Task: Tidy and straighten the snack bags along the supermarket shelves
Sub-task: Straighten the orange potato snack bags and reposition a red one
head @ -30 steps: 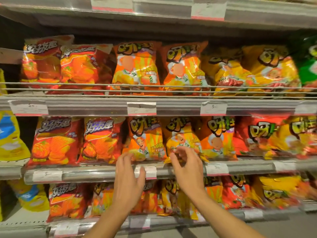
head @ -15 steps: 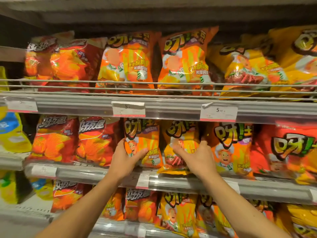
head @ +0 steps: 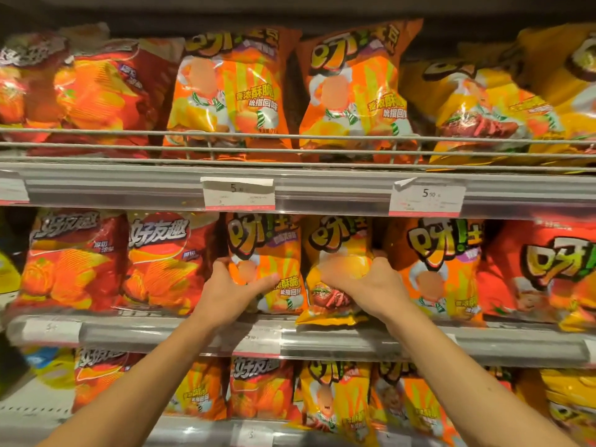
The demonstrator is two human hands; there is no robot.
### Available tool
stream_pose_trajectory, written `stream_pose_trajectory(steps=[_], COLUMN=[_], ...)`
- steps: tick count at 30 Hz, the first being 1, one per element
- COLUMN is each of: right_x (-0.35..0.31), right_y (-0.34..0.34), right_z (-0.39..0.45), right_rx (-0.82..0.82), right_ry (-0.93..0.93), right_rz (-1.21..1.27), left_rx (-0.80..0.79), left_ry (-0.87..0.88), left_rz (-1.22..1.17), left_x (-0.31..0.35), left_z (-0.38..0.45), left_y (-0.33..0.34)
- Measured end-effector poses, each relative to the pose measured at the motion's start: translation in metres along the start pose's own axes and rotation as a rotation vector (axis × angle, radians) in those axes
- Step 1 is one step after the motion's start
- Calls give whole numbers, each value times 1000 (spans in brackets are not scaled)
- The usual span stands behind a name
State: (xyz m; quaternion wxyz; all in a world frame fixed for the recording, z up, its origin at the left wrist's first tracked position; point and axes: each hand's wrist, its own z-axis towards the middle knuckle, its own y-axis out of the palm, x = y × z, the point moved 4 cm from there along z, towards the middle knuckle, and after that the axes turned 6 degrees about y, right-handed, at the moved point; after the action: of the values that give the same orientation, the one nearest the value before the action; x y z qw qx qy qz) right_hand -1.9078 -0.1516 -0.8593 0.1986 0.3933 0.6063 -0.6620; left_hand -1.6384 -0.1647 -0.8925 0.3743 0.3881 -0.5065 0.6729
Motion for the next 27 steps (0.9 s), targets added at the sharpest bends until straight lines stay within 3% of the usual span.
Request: stream_pose_trajectory(steps=[14,27], right_x=[8,65], right_y=[-12,-36], right_z=[-42,-96], right_rx=[196,-37], right_ry=[-121,-283], right_rz=[83,293], left_rx=[14,68], left_ry=[46,60], left_rz=[-34,5], left_x=[-1,13], left_z=[1,-6], left_y=[-5,16])
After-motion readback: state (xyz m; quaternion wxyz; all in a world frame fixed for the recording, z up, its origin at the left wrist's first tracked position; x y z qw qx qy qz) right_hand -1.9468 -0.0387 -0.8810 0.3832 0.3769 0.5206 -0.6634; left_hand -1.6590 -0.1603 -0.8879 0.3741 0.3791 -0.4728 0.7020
